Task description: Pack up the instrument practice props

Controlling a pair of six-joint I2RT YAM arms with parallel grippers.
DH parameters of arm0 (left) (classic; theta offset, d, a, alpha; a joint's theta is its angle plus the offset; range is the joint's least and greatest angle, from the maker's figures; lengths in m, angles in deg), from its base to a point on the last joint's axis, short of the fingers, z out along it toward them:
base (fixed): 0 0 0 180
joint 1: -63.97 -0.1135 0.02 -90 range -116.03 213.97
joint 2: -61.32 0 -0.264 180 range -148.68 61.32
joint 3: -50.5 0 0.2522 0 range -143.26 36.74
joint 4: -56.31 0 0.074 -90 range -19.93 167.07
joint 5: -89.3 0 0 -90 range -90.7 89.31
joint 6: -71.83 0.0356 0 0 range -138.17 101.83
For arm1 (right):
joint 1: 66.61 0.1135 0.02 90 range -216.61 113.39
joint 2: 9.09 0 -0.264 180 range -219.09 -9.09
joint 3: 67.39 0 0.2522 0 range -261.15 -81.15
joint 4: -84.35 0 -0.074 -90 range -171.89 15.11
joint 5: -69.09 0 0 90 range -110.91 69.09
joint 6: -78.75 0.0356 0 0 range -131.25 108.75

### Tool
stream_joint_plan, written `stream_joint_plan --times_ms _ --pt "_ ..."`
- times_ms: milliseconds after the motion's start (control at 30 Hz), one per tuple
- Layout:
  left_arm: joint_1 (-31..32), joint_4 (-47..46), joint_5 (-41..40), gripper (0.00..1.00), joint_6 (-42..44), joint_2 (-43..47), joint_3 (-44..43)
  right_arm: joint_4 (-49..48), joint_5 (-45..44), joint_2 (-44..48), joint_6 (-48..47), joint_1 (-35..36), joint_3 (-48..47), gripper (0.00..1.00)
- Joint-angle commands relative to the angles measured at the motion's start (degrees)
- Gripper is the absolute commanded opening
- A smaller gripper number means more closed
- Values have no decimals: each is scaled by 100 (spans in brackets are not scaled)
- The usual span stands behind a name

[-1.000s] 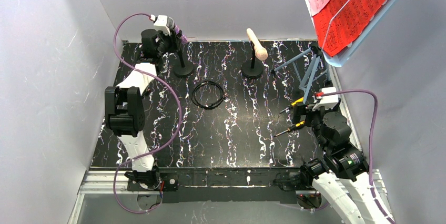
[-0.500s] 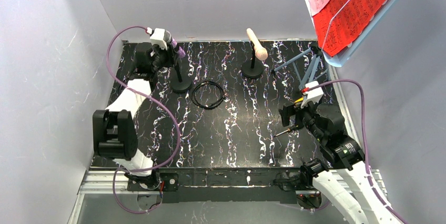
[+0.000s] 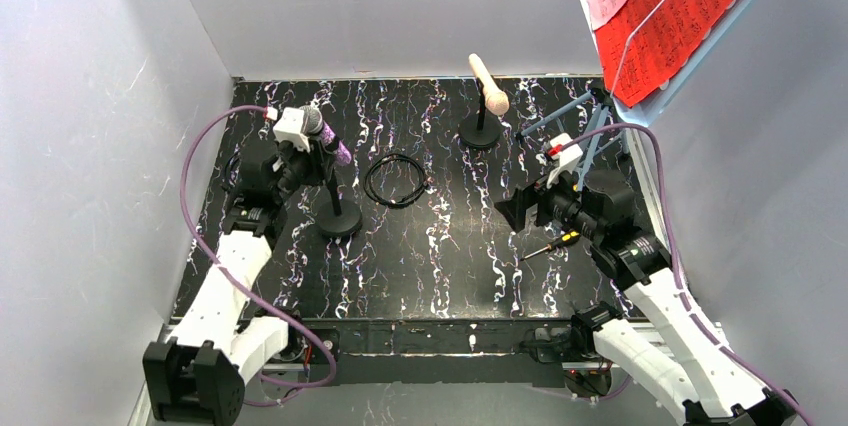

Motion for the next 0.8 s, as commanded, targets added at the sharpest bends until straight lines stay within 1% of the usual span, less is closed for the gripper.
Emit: stream_joint_plan --times_ms 0,133,200,300,333,500,667,700,767 --pt "178 392 -290 24 -115 713 55 -758 575 -233 153 63 -150 99" --pt "525 739 -715 22 -447 1175 202 -1028 716 -541 169 140 -214 99" --pt "845 750 -1046 22 -545 1320 286 -1227 592 -641 214 226 -175 99" --pt "1430 736 -1803 22 -620 1366 402 -1540 501 -757 166 410 -50 99" --pt "1637 712 -2077 21 -655 1357 432 -1613 476 -802 141 502 -24 99" --pt "2225 370 -3167 19 -982 1373 571 -1744 213 -1150 -69 1201 -94 99" --pt "2911 349 -4231 18 -1116 1318 424 -1827 -186 -1611 -409 1842 -351 99" --pt "3038 319 -4438 18 -1171 1320 449 -1971 -281 -1709 -441 1944 -374 99" --pt "3227 317 -4779 18 -1451 1337 536 -2108 -379 -1916 -430 2092 -482 99"
